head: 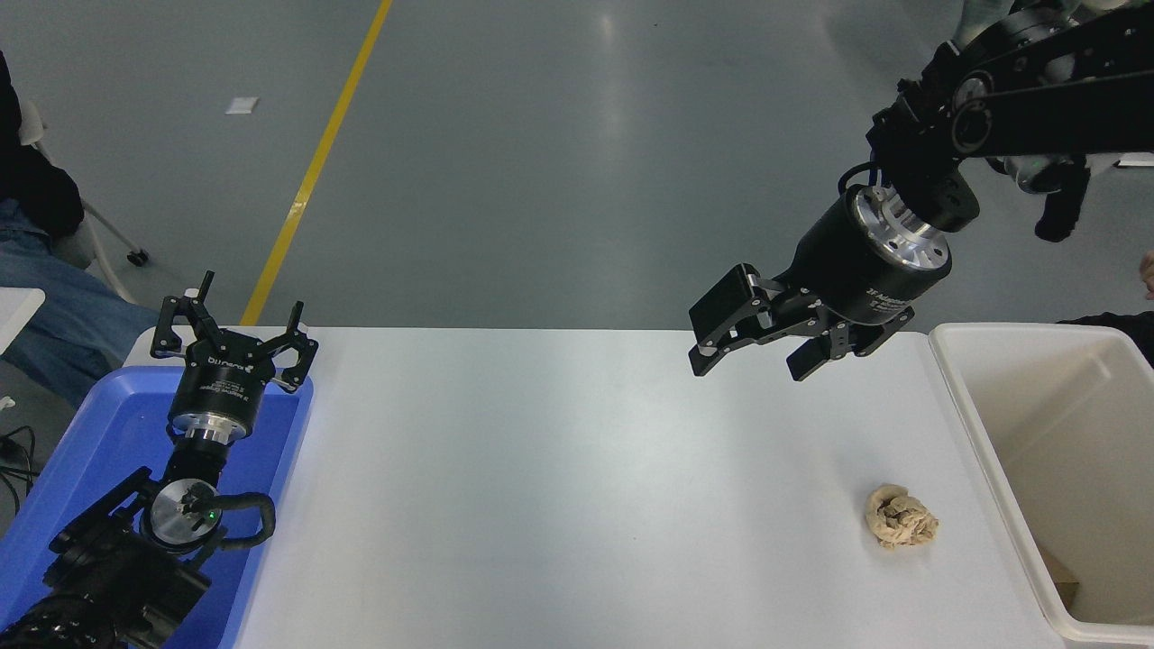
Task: Pick up paper ball place in dustbin
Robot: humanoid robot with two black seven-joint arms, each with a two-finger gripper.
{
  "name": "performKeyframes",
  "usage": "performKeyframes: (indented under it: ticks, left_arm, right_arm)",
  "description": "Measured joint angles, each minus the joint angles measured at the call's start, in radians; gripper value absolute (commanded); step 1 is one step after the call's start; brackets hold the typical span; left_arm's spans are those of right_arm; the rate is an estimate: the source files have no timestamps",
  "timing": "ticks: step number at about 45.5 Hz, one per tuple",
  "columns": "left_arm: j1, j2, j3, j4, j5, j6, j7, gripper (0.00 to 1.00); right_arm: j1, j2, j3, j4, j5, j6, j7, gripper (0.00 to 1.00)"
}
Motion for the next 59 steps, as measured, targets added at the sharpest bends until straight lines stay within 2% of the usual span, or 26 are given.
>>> performKeyframes:
  ticks: [12, 18, 27, 42, 49, 59]
  left_arm:
    - [0.0, 0.0, -0.005, 0.0, -0.001, 0.0, 0.004, 1.0]
    - [-0.002, 0.0, -0.002, 0.0, -0.001, 0.0, 0.004, 1.0]
    - [-0.003, 0.0, -0.001, 0.0, 0.0, 0.0, 0.002, 1.0]
    - [-0.003, 0.001, 0.0, 0.001, 0.0, 0.0, 0.001, 1.0]
    - [-0.003, 0.0, 0.0, 0.0, 0.0, 0.0, 0.002, 1.0]
    - [-0.003, 0.0, 0.0, 0.0, 0.0, 0.0, 0.002, 1.0]
  right_arm:
    - [-0.023, 0.012, -0.005, -0.004, -0.005, 0.0, -0.001, 1.0]
    - [-0.079, 0.03, -0.008, -0.027, -0.027, -0.057, 0.0, 1.0]
    - [-0.223, 0.032, -0.025, -0.081, -0.134, -0.153, 0.002, 1.0]
    - [-0.55, -0.178, -0.03, -0.205, -0.441, -0.28, 0.008, 1.0]
    - [-0.698, -0.254, 0.029, -0.277, -0.529, -0.326, 0.009, 1.0]
    - [-0.884, -0.291, 0.136, -0.384, -0.59, -0.37, 0.009, 1.0]
